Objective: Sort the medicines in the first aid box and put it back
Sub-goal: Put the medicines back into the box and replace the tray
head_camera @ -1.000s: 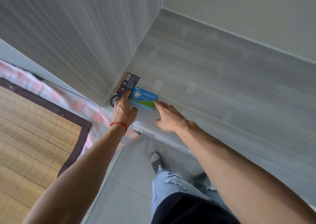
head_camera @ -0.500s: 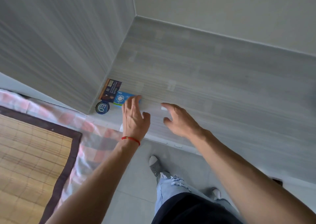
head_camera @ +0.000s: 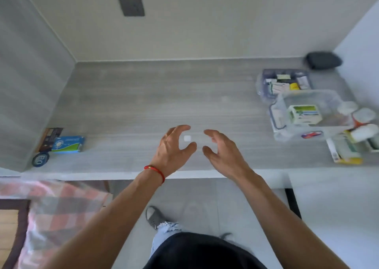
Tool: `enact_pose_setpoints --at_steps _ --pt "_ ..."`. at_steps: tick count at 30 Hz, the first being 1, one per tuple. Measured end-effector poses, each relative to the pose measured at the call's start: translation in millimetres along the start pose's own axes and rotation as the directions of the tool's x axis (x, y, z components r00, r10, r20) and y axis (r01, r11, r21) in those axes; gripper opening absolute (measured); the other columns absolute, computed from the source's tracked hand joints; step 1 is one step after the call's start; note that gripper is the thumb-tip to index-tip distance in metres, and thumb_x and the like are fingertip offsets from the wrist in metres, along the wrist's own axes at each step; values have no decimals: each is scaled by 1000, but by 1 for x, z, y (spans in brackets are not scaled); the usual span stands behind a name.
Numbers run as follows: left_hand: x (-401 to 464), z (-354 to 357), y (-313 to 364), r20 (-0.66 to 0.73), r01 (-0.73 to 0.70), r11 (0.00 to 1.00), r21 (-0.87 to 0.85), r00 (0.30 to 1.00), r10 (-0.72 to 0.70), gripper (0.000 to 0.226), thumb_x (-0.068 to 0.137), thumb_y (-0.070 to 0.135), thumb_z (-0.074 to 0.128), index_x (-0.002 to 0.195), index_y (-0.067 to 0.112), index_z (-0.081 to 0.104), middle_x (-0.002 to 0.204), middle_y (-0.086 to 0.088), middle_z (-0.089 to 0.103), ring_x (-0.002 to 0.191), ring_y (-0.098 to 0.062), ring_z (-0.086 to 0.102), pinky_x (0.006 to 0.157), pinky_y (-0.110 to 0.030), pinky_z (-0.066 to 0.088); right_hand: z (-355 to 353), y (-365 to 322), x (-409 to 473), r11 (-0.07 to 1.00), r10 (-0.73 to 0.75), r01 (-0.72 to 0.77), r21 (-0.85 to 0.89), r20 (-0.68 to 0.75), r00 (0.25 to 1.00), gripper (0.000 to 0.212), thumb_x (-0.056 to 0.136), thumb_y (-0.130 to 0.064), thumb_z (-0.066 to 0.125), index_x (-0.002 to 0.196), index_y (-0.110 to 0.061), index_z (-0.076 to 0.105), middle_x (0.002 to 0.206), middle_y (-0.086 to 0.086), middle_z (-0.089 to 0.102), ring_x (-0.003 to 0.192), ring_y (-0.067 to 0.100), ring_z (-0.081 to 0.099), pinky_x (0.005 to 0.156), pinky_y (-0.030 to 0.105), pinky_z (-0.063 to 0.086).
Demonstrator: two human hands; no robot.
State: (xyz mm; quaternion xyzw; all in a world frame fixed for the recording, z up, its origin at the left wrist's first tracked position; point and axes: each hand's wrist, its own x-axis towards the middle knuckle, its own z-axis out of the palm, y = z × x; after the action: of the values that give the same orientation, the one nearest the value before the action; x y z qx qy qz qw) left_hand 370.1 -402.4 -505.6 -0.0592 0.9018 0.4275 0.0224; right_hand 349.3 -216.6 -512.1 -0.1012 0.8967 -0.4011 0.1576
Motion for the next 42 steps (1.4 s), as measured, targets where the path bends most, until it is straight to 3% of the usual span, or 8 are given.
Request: enact_pose_setpoints --at_steps 13,19,22,24,27,35,39,42 --pt "38 171 178 254 -211 974 -76 941 224 43 85 23 63 127 30 59 129 7 62 119 -10 55 102 -35 49 -168 138 -81 948 305 -241 210 -373 876 37 98 -12 57 135 -18 63 134 -4 68 125 11 62 105 23 44" --pt "83 228 215 313 -313 937 -153 884 347 36 83 14 64 118 25 65 126 6 65 117 -9 58 98 -17 47 -213 190 -83 883 469 -413 224 -482 740 33 97 -11 59 128 -18 67 130 -5 69 121 13 64 93 20 43" --pt "102 247 223 358 -362 918 -163 845 397 33 84 12 64 115 23 65 126 4 64 117 -9 55 98 -9 43 -233 213 -78 824 552 -521 224 -525 648 32 96 -14 59 126 -16 68 134 3 69 121 22 64 94 31 51" --pt "115 255 222 379 -382 913 -144 831 408 32 84 12 63 114 22 66 128 3 64 119 -10 54 102 -18 45 -241 226 -70 790 595 -560 248 -530 605 32 95 -14 59 126 -17 67 134 5 68 119 24 64 99 40 54" --pt "130 261 219 392 -353 930 -105 844 365 29 84 10 62 112 20 67 130 -1 64 125 -17 55 104 -36 49 -247 237 -58 779 609 -553 294 -563 559 32 93 -15 61 124 -18 67 129 1 70 114 19 66 97 37 54" --pt "141 276 221 473 -232 972 28 860 192 32 87 16 64 117 28 62 137 2 59 129 -22 52 101 -43 54 -299 299 -26 761 621 -552 340 -627 470 46 88 -12 71 131 -13 58 130 9 61 120 27 61 101 48 54" --pt "141 289 234 434 -211 974 78 887 157 33 86 14 64 118 24 63 136 -1 60 127 -19 52 106 -38 49 -329 334 -6 762 577 -625 168 -613 539 59 85 -19 73 139 -10 51 139 14 53 132 32 46 111 44 40" --pt "141 296 245 360 -192 976 102 922 144 32 85 11 64 115 21 66 132 -2 63 122 -20 57 103 -34 50 -337 354 7 759 544 -651 -4 -547 637 51 91 -27 70 136 -11 53 134 15 57 129 34 50 107 45 41"
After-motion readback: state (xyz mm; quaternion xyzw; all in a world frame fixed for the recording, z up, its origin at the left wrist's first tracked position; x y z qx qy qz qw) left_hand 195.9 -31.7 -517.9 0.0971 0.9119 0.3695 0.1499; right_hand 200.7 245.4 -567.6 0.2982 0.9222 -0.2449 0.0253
